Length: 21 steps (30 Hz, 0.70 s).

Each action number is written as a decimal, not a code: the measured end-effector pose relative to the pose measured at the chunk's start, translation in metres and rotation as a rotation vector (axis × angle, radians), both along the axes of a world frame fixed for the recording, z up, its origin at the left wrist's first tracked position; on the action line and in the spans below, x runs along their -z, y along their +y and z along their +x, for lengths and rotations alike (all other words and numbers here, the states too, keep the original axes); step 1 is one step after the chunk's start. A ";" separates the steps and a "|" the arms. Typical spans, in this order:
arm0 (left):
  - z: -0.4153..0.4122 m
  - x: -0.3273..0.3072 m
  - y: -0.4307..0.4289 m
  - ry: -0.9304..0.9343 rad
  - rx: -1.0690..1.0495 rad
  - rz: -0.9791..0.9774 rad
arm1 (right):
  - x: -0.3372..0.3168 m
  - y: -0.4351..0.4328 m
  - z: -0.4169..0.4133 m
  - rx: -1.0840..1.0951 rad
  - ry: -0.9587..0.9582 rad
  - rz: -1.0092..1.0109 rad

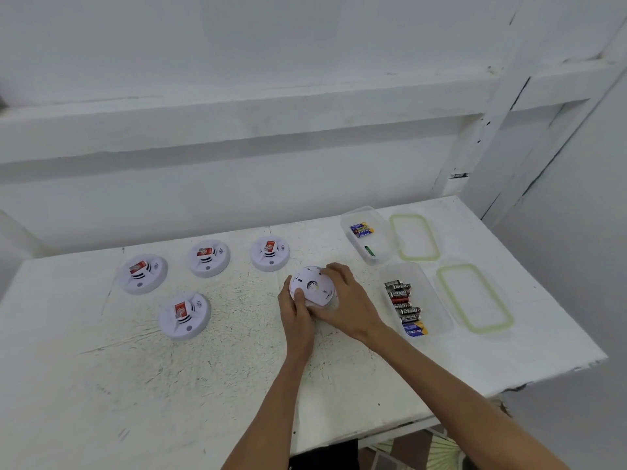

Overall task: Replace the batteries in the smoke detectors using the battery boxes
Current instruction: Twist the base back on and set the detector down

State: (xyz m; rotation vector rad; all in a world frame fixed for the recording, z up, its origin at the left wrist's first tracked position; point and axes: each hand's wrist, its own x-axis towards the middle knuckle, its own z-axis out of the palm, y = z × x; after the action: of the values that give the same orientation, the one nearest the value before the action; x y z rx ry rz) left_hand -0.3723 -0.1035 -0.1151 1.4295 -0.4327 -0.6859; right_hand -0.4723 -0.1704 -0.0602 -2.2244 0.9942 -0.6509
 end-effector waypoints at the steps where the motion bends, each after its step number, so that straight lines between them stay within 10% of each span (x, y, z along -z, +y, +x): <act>1: 0.000 -0.002 0.000 -0.012 -0.006 0.002 | 0.001 0.001 -0.001 0.015 0.013 0.021; 21: 0.000 -0.007 0.000 -0.037 -0.032 -0.032 | 0.013 0.004 -0.003 -0.005 0.032 0.183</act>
State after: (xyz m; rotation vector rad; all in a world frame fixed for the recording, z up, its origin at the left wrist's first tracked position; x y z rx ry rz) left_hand -0.3723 -0.1034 -0.1083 1.4180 -0.4469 -0.6251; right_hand -0.4749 -0.1664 -0.0729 -2.0822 1.0216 -0.5018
